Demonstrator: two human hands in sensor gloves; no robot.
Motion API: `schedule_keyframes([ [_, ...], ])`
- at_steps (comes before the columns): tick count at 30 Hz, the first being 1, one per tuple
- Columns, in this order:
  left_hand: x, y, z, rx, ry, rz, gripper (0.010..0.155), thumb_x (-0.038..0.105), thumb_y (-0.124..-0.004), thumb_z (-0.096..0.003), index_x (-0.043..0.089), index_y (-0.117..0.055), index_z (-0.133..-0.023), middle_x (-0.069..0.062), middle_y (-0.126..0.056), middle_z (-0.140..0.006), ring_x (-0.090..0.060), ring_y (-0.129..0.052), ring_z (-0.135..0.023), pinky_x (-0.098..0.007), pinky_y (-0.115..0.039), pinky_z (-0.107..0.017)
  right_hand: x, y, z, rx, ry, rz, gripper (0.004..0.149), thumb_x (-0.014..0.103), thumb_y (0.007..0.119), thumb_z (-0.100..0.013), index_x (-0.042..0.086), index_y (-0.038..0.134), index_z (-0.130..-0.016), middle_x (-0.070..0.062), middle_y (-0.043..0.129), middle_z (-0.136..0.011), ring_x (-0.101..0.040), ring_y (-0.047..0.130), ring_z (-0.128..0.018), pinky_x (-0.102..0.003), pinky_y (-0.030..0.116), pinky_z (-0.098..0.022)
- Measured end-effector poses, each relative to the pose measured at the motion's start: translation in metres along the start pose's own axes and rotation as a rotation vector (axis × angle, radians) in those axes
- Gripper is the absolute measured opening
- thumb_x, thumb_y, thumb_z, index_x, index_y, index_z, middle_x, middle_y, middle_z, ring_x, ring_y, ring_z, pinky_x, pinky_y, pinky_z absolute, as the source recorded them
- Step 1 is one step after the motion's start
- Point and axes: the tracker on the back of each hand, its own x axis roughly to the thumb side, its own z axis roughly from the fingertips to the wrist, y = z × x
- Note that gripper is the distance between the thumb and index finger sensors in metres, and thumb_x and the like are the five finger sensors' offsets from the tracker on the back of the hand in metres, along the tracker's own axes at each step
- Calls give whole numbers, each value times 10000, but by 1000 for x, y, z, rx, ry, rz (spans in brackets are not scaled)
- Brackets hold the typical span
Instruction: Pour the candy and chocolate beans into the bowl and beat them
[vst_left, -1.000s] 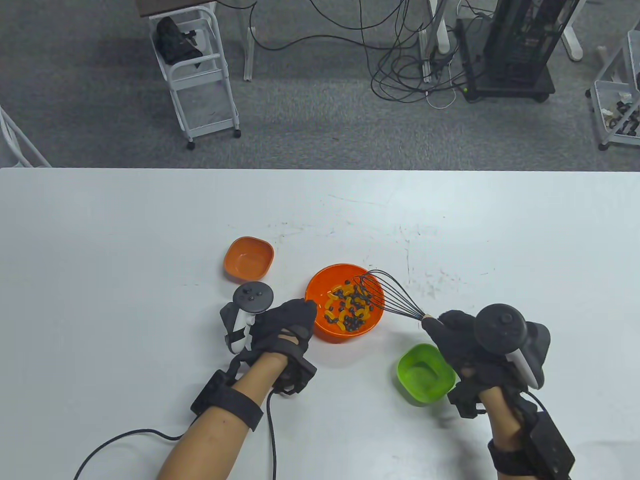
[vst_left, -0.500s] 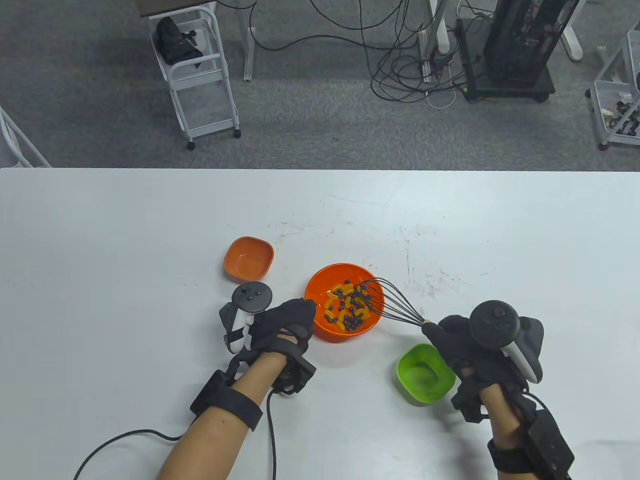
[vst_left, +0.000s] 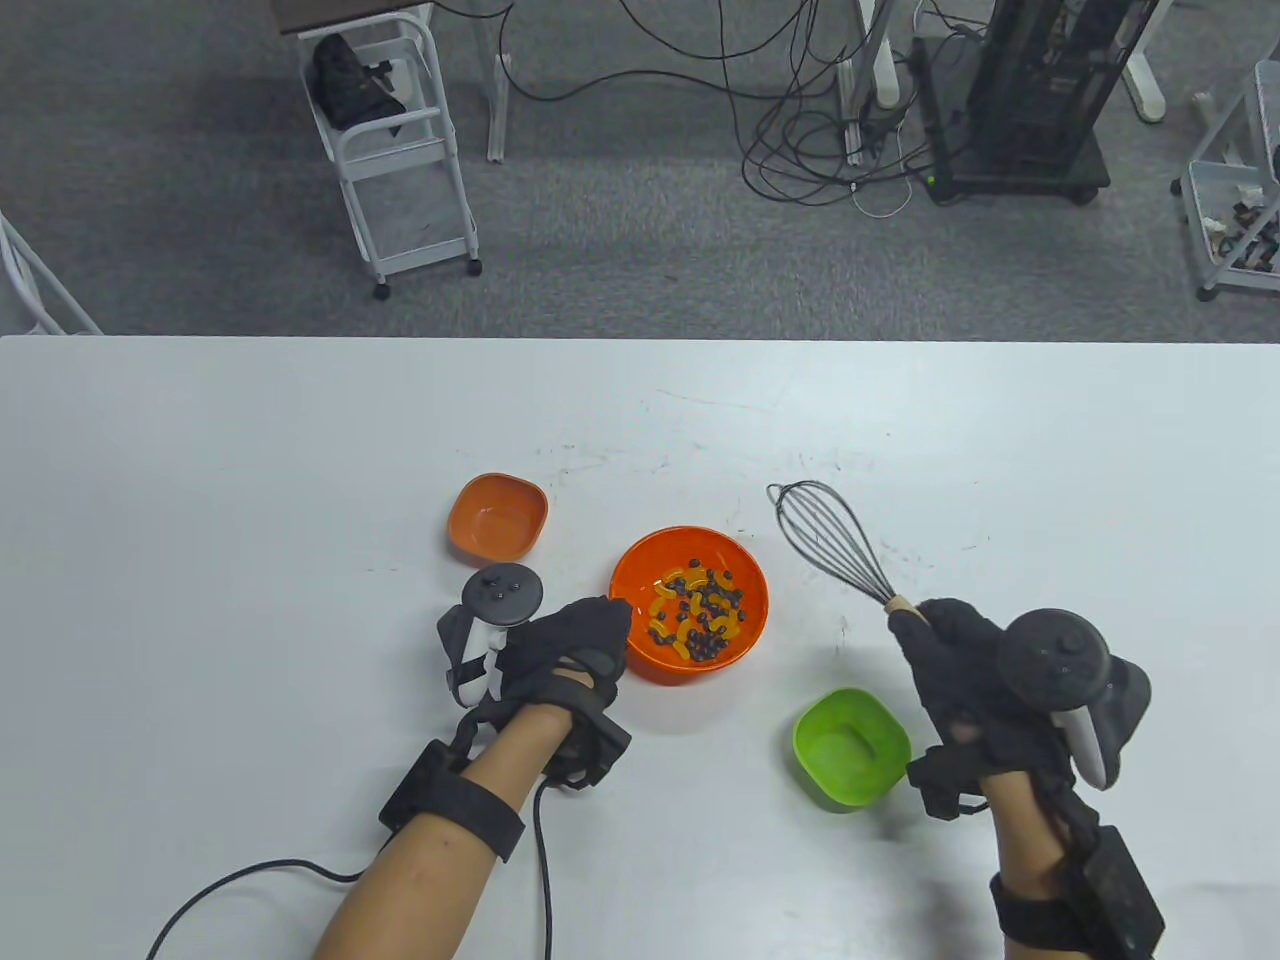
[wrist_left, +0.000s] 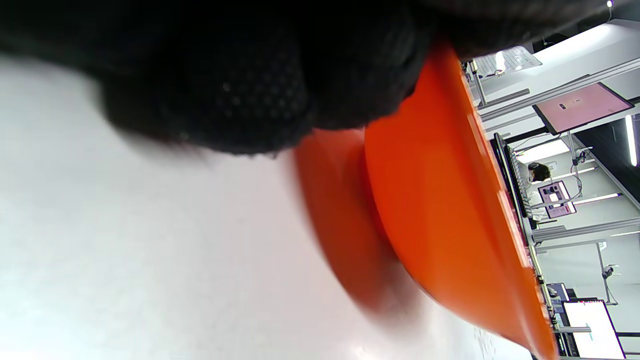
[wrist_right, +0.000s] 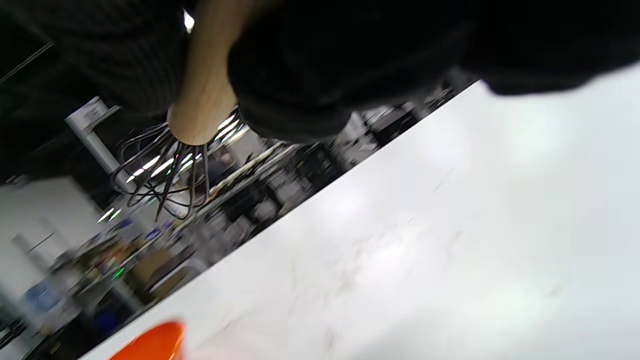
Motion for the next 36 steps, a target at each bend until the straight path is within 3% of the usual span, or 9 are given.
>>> schedule_keyframes([
  [2,0,0,0,0,0,0,486,640,-670,-492,227,-859,-663,66,-1001,-453,-197,-1014,-311,-346,-889,-166,-14,-10,-2,-137,76,53,586,524,820,-450,82,880,-831,-39,1009,-458,-229,959,-115,-435,917,-110],
  [4,0,0,0,0,0,0,487,642,-671,-491,227,-858,-664,67,-1002,-454,-197,-1014,-311,-346,-890,-166,-27,-14,-6,-170,137,112,584,501,818,-457,72,863,-850,-48,1009,-483,-232,970,-130,-436,923,-120],
  [11,0,0,0,2,0,0,488,640,-671,-493,225,-858,-666,64,-1002,-456,-197,-1014,-313,-346,-890,-167,-60,4,-21,-87,258,231,579,483,818,-462,63,858,-859,-62,1015,-505,-239,990,-145,-443,930,-130],
  [16,0,0,0,0,-1,2,487,640,-671,-494,225,-858,-667,63,-1003,-457,-198,-1015,-315,-347,-890,-168,-64,17,-25,56,297,374,583,495,804,-472,72,850,-871,-60,1028,-556,-280,1046,-221,-480,947,-192],
  [23,-1,0,0,2,-3,1,488,638,-671,-493,223,-858,-668,61,-1003,-460,-199,-1014,-316,-347,-890,-169,-71,29,-30,110,311,476,567,497,814,-468,96,875,-864,-76,1038,-649,-348,1082,-436,-542,924,-322],
  [36,-1,0,0,5,-5,5,493,643,-672,-492,224,-857,-674,56,-1002,-469,-203,-1013,-322,-348,-890,-173,-72,40,-34,199,320,544,552,502,819,-470,125,897,-866,-94,984,-723,-376,1027,-517,-583,878,-388],
])
